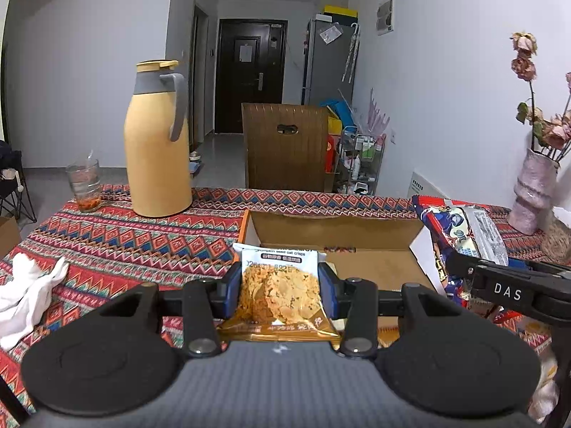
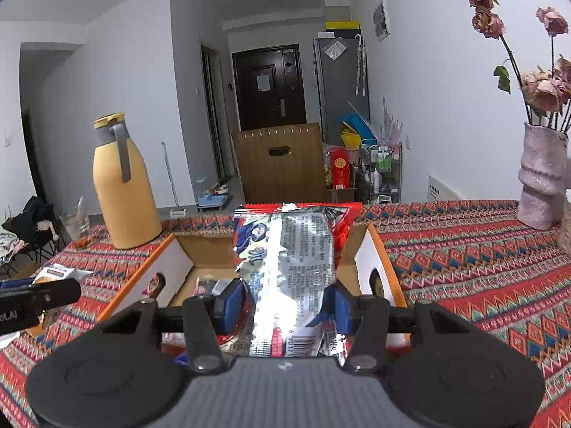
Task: Organize snacks
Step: 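Carry the cookie pack and foil bag over the box and release both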
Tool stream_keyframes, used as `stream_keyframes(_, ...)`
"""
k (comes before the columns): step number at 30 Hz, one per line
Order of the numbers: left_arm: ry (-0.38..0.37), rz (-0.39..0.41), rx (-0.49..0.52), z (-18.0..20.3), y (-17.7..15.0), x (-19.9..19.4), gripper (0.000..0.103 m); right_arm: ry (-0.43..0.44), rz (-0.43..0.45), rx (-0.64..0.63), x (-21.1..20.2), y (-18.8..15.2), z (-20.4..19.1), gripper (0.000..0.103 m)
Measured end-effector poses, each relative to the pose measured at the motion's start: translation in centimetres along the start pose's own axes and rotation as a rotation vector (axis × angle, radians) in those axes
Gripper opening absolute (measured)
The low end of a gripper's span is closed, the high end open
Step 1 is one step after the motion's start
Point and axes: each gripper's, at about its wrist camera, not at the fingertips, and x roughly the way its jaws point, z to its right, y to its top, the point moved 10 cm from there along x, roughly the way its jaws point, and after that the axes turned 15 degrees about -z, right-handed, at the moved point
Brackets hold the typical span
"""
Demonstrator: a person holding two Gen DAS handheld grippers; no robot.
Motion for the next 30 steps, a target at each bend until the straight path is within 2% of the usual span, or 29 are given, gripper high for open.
stream_keyframes(9,0.022,-0.020,-0.014,0.7,3.5,5.3,0.044,-0.016,-0.014,0.030,4.7,2.8,1.1,0.050)
stream_keyframes(16,0.063,-0.045,-0.044,-0.3,2.5,9.4,0.044,-0.035,-0.041,0.054,7.7,2.2,2.2,0.050)
stream_keyframes(26,0.026,-0.102,-0.051,-1.1,1.5,11.4,0.045,-0.044,-0.101,0.041,10.4,1.0,2.0,0.051)
stream_keyframes(27,0.023,-0.099,-0.053,-1.2,1.5,11.4,0.048,-0.045,-0.108,0.038,10.6,0.8,1.9,0.052)
stream_keyframes(29,0.019,-0.094,-0.060,-1.4,1.6,11.2,0.063,-0.043,-0.116,0.035,10.9,0.6,1.8,0.058)
stream_keyframes(30,0.026,-0.085,-0.065,-1.4,1.5,11.0,0.081,-0.045,-0.118,0.033,10.8,0.5,1.8,0.062)
